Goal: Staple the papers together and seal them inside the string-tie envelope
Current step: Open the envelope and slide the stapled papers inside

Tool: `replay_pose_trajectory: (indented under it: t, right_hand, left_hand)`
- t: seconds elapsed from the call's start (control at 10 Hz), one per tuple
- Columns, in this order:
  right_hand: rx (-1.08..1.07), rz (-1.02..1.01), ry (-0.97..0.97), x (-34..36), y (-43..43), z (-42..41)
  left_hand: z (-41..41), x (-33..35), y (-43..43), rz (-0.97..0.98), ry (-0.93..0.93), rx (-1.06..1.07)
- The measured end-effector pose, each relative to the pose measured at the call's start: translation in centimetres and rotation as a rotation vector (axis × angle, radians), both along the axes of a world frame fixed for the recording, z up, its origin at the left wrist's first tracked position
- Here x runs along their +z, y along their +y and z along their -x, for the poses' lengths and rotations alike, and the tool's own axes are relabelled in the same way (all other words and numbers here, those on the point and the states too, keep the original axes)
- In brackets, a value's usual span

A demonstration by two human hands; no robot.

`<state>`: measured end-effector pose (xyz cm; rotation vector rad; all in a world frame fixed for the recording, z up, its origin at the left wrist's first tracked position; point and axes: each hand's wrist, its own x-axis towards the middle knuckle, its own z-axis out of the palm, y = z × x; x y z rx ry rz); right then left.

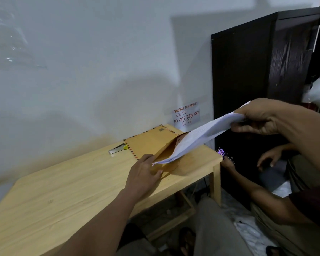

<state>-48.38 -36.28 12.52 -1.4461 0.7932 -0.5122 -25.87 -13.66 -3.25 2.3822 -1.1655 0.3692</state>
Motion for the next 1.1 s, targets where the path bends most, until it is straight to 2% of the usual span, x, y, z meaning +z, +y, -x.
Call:
replay_pose_trajectory:
  t: [0.1, 0.4, 0.5, 0.6, 0.7, 0.8, 0.9, 1.0, 1.1]
  right_hand:
    - [0.053, -0.009, 0.073, 0.1, 1.2, -0.7]
    - [0.075, 0.008, 0.059, -3.5, 2.8, -5.7]
    - [0.076, 0.142, 0.135, -5.6, 3.9, -8.0]
    - [0.036, 0.136, 0.121, -7.6, 4.8, -11.3]
    - [0.164, 0.331, 0.327, -8.1, 6.2, -14.4]
    - [0.144, 0.038, 0.155, -8.5, 6.7, -16.5]
    - [0.253, -0.02, 0.234, -8.3, 6.4, -17.6]
    - [0.473, -0.037, 0.38, -7.7, 5.9, -17.0]
    - [0.45, 0.044, 0.391, -7.7, 5.8, -16.9]
  left_hand:
    - [0.0, 0.0, -0.2, 0.062, 0.044, -0.025]
    - [-0.1, -0.2, -0.9, 0.083, 0.014, -0.043]
    - [-0.3, 0.0, -1.1, 0.09, -0.005, -0.072]
    - [-0.5, 0.4, -0.7, 0.095, -0.017, -0.109]
    - [-0.6, 0.7, -0.1, 0.071, -0.037, -0.169]
    - [-0.7, 1.0, 0.8, 0.08, -0.01, -0.205]
    - [-1.3, 1.0, 1.9, 0.096, 0.04, -0.171]
    - [-2.0, 0.9, 2.6, 0.089, 0.062, -0.115]
    - [-2.2, 0.9, 2.7, 0.082, 0.071, -0.113]
